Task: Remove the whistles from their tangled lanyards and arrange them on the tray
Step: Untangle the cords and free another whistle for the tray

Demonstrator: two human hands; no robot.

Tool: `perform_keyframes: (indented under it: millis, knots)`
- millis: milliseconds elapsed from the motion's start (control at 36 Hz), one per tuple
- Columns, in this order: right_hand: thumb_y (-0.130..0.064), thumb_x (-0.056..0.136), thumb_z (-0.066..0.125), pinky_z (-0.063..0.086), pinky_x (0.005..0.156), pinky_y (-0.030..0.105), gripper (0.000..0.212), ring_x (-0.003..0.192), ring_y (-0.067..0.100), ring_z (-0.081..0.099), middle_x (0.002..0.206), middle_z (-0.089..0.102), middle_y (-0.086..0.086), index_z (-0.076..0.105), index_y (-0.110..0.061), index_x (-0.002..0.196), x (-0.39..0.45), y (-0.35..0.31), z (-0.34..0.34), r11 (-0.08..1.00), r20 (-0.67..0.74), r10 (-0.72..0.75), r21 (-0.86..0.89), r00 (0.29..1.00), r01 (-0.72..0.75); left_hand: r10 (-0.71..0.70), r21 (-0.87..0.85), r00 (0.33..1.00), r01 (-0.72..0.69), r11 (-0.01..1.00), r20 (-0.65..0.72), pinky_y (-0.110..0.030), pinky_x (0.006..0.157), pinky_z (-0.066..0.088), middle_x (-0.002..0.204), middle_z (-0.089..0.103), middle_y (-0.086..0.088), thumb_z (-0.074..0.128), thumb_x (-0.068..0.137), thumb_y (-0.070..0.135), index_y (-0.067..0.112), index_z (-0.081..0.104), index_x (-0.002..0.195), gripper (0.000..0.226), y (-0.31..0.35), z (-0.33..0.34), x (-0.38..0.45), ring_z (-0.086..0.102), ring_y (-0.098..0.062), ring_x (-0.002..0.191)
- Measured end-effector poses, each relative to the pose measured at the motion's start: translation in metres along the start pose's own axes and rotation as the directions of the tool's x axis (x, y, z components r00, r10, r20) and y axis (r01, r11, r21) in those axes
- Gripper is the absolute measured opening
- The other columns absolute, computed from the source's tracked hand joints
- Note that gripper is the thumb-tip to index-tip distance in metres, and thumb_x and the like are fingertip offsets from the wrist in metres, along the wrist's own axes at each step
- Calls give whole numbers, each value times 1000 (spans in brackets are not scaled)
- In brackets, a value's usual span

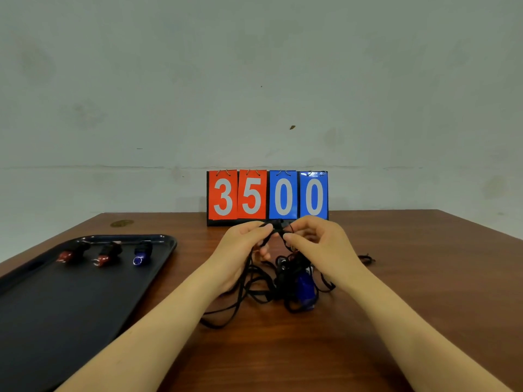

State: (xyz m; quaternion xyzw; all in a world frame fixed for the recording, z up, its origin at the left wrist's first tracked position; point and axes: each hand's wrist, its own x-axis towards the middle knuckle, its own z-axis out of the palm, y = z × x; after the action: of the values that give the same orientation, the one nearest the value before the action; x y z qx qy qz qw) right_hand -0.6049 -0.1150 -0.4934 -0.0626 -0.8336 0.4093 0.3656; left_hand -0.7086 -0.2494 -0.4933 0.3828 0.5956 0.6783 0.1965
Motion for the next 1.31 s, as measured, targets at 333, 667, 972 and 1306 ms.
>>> perform_keyframes:
  millis: [333,667,972,1306]
  knots:
    - [-24,90,64,52,77,17,6,80,1,65,79,69,-11,67,-29,92,2,-4,-8,998,152,42,40,987,-49,25,-27,997,-27,999,-72,-18,41,27,46,39,7,49,100,17,4,62,90,21,4,-3,-2,28,-6,40]
    - [-16,92,60,43,55,15,8,54,3,49,61,59,-10,68,-19,93,1,-4,-7,968,320,103,186,942,-169,46,-27,998,-47,999,-36,-22,54,41,68,63,8,53,97,18,17,70,82,22,7,4,-4,49,-10,60]
    - [-24,94,55,50,80,29,22,78,14,64,80,70,4,68,-12,81,4,-1,-10,960,66,139,234,988,-151,-4,-212,987,-31,977,-160,-18,45,42,75,70,-4,51,98,23,9,65,85,24,17,-2,-3,63,-13,64]
    - [-18,97,47,40,60,25,32,60,18,52,57,57,2,55,-13,67,6,0,-15,831,4,269,504,963,-234,-23,-192,963,-29,981,-267,-19,39,32,74,67,-4,46,101,30,9,59,78,33,19,-6,0,60,-14,52]
